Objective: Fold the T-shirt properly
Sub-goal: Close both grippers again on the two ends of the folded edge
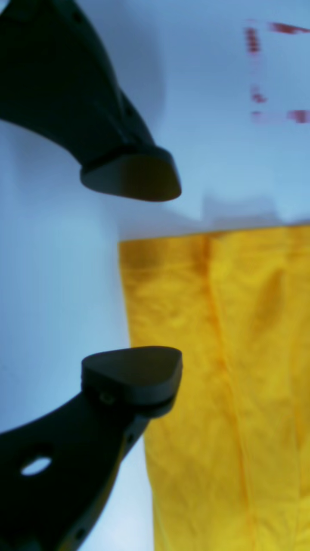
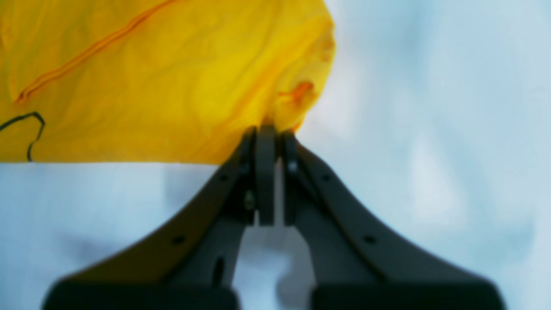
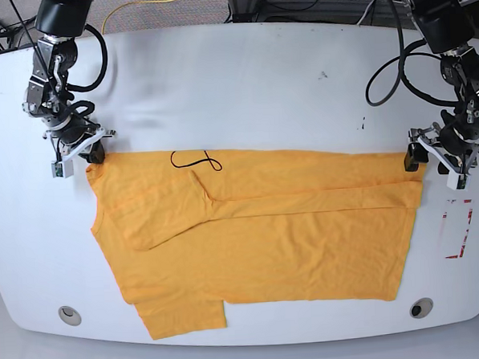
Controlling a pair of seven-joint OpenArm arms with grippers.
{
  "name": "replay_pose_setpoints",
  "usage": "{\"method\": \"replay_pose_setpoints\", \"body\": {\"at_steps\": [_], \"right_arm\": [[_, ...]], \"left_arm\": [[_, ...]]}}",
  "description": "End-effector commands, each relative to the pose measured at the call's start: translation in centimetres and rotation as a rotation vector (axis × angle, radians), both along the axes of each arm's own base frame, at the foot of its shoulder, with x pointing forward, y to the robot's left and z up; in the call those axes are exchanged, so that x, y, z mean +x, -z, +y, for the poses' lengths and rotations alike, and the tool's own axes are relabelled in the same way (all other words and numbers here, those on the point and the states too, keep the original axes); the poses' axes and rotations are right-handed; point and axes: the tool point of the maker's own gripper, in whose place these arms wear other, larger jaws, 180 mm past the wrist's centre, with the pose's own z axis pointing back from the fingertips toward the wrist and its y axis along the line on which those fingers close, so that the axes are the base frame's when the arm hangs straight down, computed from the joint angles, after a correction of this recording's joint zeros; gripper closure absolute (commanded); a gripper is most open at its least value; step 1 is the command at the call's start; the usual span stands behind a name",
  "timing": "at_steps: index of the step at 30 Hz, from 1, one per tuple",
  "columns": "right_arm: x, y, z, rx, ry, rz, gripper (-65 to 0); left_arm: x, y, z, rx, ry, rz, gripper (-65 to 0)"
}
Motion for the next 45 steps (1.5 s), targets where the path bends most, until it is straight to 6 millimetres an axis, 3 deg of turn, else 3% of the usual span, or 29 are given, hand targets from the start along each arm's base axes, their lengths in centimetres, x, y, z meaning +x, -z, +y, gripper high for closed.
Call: {"method": "replay_pose_setpoints", "body": {"at_steps": [1,17,35,39,41,45], "right_arm": [[0.9,-1.5,-0.5,-0.016,-0.005,-0.045,-0.1],[0.9,-1.5,-0.5,-0.016,-0.008,-0.043,0.0],[0.8,-1.3,-0.6,-0.012,-0.004,-0.039,0.0],[0.8,-1.3,-0.5,-0.012,-0.006,-0.04,0.0],[0.8,-1.3,-0.6,-0.012,-0.002,-0.038,0.0],[0.8,-1.3,-0.6,-0.012,-0.003,-0.038,0.0]], "left_arm": [[1.0,-1.6,0.7,-0.001,-0.005,-0.055,-49.1],[0.2,0.9,1.0,-0.033,-0.038,0.006,-49.3],[0.3,3.8,-0.5,-0.103,-0.026,0.077,-48.9],[0.1,4.4,-1.0,-0.114,-0.017,0.092,-44.1],[-0.2,5.1,-1.3,-0.127,-0.017,0.108,-26.7],[-0.3,5.4,-1.4,-0.134,-0.023,0.114,-16.4]]}}
